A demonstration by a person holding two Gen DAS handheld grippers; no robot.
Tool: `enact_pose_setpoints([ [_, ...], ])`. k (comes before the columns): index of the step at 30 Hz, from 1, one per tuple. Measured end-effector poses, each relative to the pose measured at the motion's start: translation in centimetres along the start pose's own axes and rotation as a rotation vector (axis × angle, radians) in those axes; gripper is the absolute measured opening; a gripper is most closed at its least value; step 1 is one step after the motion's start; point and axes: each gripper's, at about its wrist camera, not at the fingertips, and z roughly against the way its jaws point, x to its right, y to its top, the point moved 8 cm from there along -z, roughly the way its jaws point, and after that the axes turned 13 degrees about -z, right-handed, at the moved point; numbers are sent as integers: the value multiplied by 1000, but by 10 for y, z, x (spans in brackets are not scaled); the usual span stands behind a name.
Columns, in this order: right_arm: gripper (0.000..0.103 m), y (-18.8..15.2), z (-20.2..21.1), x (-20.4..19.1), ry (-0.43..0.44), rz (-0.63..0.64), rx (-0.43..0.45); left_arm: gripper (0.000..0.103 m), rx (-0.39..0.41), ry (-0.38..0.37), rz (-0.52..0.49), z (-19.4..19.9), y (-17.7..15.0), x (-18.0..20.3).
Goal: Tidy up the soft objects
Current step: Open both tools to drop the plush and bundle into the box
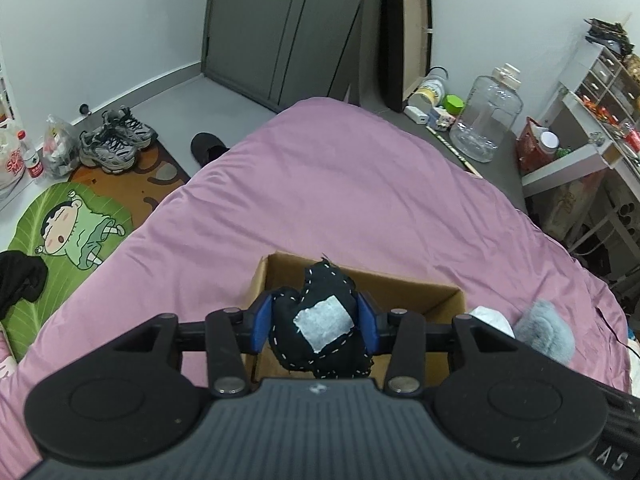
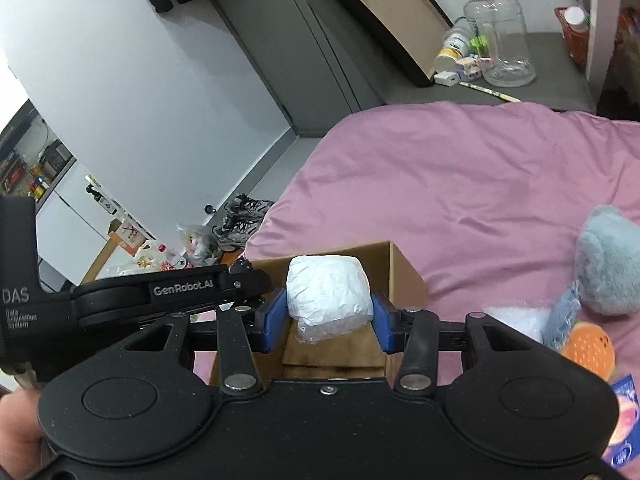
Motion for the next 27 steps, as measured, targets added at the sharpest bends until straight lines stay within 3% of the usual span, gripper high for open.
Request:
enact_pose_setpoints([
  [9, 46, 2, -11, 2, 39, -14, -4, 73, 6, 50, -14, 6, 7, 1],
  [18, 56, -2, -6, -7, 58, 2, -13, 74, -6, 111, -2, 29, -1, -6],
  [27, 59, -8, 29, 10, -10, -33, -30, 80, 0, 120, -5, 64, -14, 1],
])
